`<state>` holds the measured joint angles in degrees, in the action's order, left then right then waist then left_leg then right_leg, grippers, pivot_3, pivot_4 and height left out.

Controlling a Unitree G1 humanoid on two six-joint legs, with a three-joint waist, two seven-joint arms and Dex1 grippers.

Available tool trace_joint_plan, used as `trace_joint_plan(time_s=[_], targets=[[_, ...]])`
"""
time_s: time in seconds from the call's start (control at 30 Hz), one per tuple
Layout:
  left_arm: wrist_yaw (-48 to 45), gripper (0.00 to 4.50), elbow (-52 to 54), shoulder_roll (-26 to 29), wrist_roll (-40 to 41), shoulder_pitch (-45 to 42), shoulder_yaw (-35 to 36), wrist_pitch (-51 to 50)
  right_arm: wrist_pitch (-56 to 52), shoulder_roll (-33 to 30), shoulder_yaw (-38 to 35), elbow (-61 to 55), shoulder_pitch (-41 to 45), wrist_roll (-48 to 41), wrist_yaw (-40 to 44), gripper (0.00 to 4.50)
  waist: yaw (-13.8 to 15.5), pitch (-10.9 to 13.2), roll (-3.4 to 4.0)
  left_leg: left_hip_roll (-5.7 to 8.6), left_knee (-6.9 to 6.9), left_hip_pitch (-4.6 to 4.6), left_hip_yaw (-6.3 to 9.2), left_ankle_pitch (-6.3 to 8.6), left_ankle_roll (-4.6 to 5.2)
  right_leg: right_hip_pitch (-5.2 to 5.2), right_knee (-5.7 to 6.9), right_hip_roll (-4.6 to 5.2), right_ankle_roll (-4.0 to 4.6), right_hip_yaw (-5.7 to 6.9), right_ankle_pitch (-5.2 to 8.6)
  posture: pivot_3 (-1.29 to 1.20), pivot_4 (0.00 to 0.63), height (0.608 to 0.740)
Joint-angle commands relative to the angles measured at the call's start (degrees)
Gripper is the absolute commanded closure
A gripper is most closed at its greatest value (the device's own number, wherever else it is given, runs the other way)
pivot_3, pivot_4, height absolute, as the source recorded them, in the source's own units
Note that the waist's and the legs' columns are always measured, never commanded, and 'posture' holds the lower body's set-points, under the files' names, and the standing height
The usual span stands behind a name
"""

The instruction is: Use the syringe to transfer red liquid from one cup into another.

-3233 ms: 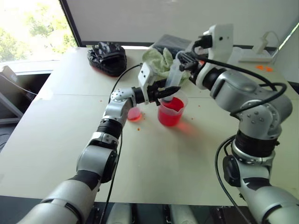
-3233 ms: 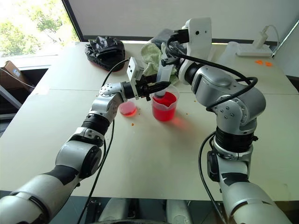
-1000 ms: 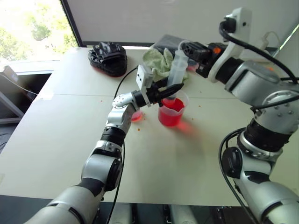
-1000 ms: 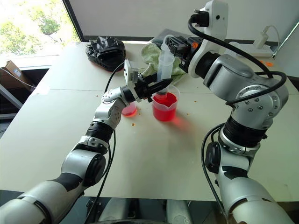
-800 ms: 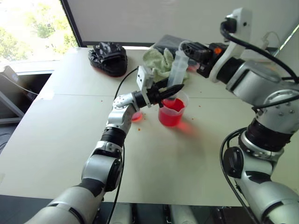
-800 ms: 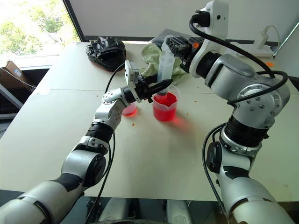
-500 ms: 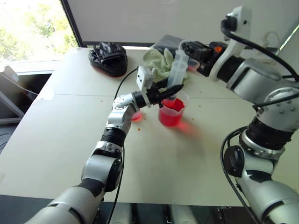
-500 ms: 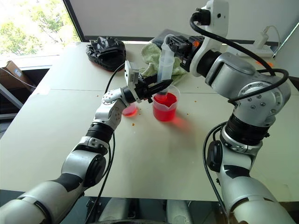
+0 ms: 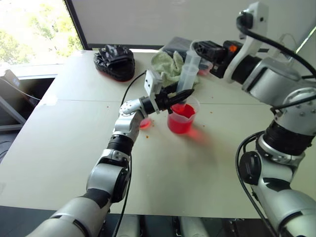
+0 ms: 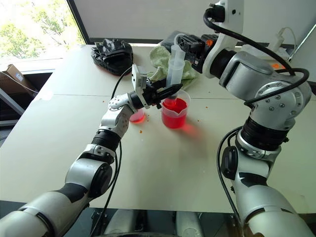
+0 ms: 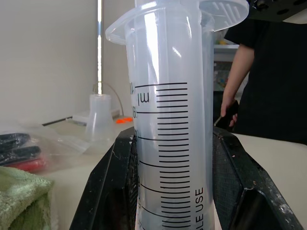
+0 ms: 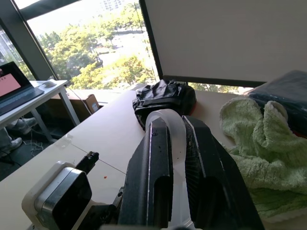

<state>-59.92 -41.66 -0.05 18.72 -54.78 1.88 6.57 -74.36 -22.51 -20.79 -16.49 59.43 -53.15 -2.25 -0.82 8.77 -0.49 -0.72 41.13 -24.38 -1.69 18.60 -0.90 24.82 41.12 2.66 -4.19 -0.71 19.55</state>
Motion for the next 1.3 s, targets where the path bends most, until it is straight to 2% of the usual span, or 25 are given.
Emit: trace_joint_plan(time_s=[0.03, 0.57, 0.6, 0.73, 0.83, 1.3], targets=[[-3.79, 3.08, -2.25, -1.75, -3.15, 2.87, -5.02, 0.35, 7.0, -1.77, -4.31, -1.15, 5.4, 0.93, -0.84, 4.45, 0.01, 0.0, 0.0, 0.0, 0.0, 0.0, 0.0, 0.0, 0.0, 0.0, 0.0, 0.0, 0.0, 0.0, 0.0, 0.0, 0.15, 0.711], [-3.78, 3.08, -1.75, -1.75, -3.11, 2.73, -4.96, 0.12, 5.9, -1.52, -3.82, -1.91, 3.63, 0.13, -0.35, 4.45, 0.04, -0.01, 0.01, 0.0, 0.0, 0.0, 0.0, 0.0, 0.0, -0.01, 0.0, 0.0, 0.0, 0.0, 0.0, 0.0, 0.15, 0.711], [-3.73, 3.08, -1.76, -1.69, -3.03, 2.54, -4.83, 0.09, 5.6, -1.26, -3.7, -2.2, 3.18, -0.11, -0.39, 3.61, 0.06, -0.01, 0.01, 0.0, 0.0, 0.0, 0.0, 0.0, 0.0, -0.01, 0.0, 0.0, 0.0, 0.0, 0.0, 0.0, 0.15, 0.711], [-3.78, 3.08, -1.73, -1.56, -2.95, 2.37, -4.66, 0.24, 4.89, -1.46, -3.29, -2.73, 2.31, -0.58, -0.08, 1.81, 0.07, -0.01, 0.01, 0.0, 0.0, 0.0, 0.0, 0.0, 0.0, -0.01, -0.01, 0.0, 0.0, 0.0, 0.0, 0.0, 0.15, 0.711], [-3.78, 3.08, -1.91, -1.46, -2.83, 2.03, -4.37, 0.39, 4.56, -2.24, -3.19, -2.79, 1.92, -0.64, 0.39, 0.2, 0.04, -0.01, 0.01, 0.0, 0.0, 0.0, 0.0, 0.0, 0.0, -0.01, -0.01, 0.01, 0.0, 0.0, 0.0, 0.0, 0.15, 0.711], [-3.24, 3.08, -3.58, -1.39, -2.51, 0.22, -3.21, 1.43, 1.29, -13.18, -2.17, -1.38, -0.57, -2.11, 9.16, 0.2, 0.19, -0.01, 0.01, 0.02, 0.0, -0.01, 0.0, 0.01, 0.03, -0.01, -0.05, 0.01, 0.0, 0.0, 0.0, 0.0, 0.15, 0.711]])
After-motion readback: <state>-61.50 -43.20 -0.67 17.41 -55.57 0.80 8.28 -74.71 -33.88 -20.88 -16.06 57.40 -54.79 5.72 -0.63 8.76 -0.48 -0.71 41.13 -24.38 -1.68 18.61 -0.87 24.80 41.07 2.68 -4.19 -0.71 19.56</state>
